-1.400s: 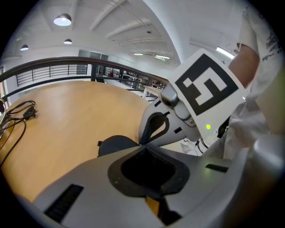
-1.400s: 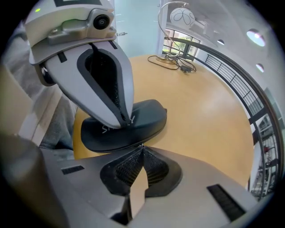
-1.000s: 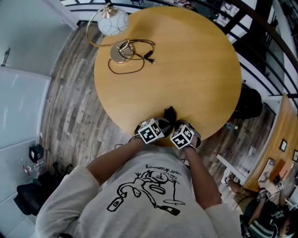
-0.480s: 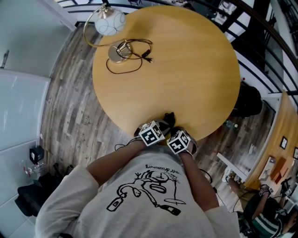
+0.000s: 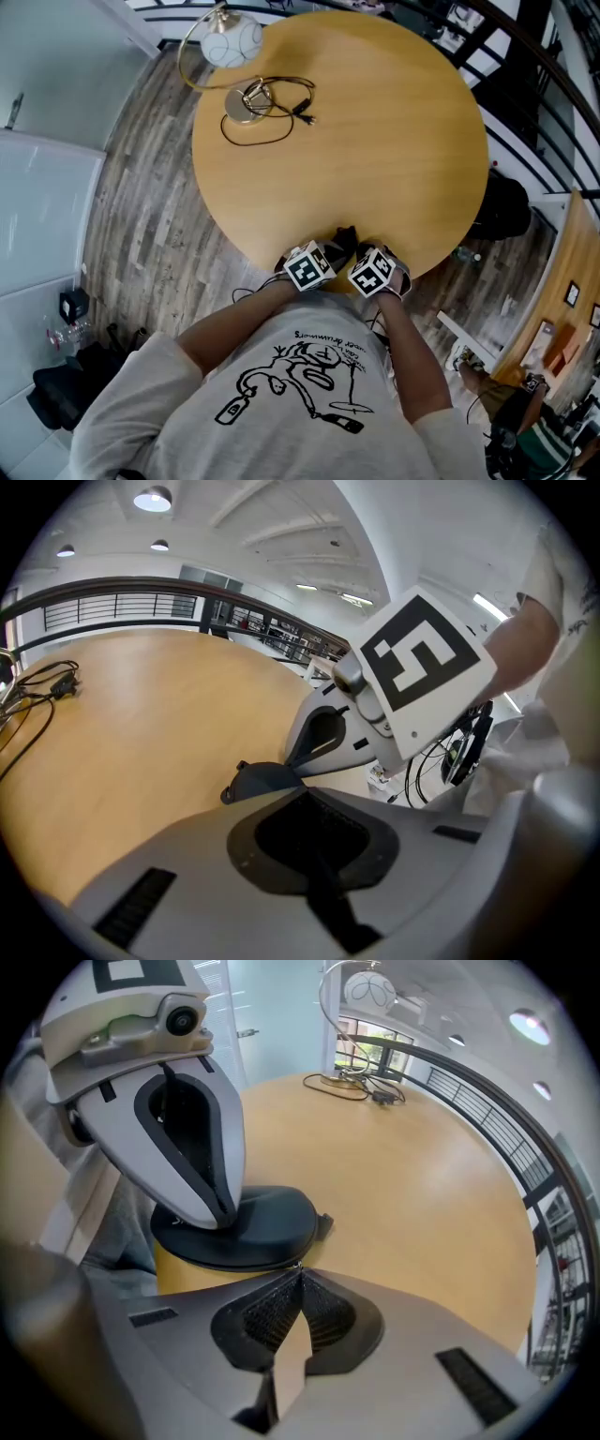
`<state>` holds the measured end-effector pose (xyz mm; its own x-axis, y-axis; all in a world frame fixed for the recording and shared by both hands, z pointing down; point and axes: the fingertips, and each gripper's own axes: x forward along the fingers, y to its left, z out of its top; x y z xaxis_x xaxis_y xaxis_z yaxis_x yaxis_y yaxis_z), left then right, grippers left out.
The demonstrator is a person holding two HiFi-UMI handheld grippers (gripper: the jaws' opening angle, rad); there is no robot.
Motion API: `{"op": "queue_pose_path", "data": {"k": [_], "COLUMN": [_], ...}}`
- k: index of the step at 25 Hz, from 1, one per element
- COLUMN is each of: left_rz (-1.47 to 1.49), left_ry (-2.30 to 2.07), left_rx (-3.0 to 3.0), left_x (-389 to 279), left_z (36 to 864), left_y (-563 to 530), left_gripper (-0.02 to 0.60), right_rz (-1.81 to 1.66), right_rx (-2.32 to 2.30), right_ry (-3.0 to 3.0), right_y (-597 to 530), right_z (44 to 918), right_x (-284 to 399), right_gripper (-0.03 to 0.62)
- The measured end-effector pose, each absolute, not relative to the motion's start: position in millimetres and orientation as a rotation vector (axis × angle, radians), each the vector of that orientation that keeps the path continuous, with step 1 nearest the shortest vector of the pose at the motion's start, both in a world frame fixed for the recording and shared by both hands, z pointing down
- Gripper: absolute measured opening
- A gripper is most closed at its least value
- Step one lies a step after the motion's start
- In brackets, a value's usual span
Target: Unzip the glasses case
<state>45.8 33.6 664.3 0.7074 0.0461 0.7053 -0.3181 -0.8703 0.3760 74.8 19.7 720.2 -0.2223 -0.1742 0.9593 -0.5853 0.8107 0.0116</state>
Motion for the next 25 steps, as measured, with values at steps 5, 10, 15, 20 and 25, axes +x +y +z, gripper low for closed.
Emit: {"op": "queue_pose_path", "data": {"k": [5,10,15,20,25], "left_rz": [1.035,1.042,1.038,1.062,1.016], "left_ry": [-0.198,-0.184,-0.176,-0.164,-0.175], "left_rx": [2.445,2.449,2.457,2.450,2.417], "left_x": [45.2,47.4,48.3,46.3,45.6], "left_z": [665.7,665.7,665.3,664.8,662.6], "left_y": [33.2,33.4,32.8,35.2,35.6], "left_gripper": [0.006,0.005,0.006,0.005,0.006], "right_rz": [0.189,-0.066,-0.359,-0.476,-0.174], "right_rx": [0.438,0.291,0.121,0.070,0.307], "right_ry": [-1.792,-1.772,-1.728,-1.711,-1.772], "right_y": [7.3,-7.9,-21.0,-24.8,-24.5], "right_z": [719.9,721.4,717.0,716.0,712.9], "right_x": [72.8,69.1,60.9,55.2,67.9], "right_gripper": [0.021,0.023,0.021,0.023,0.026]}}
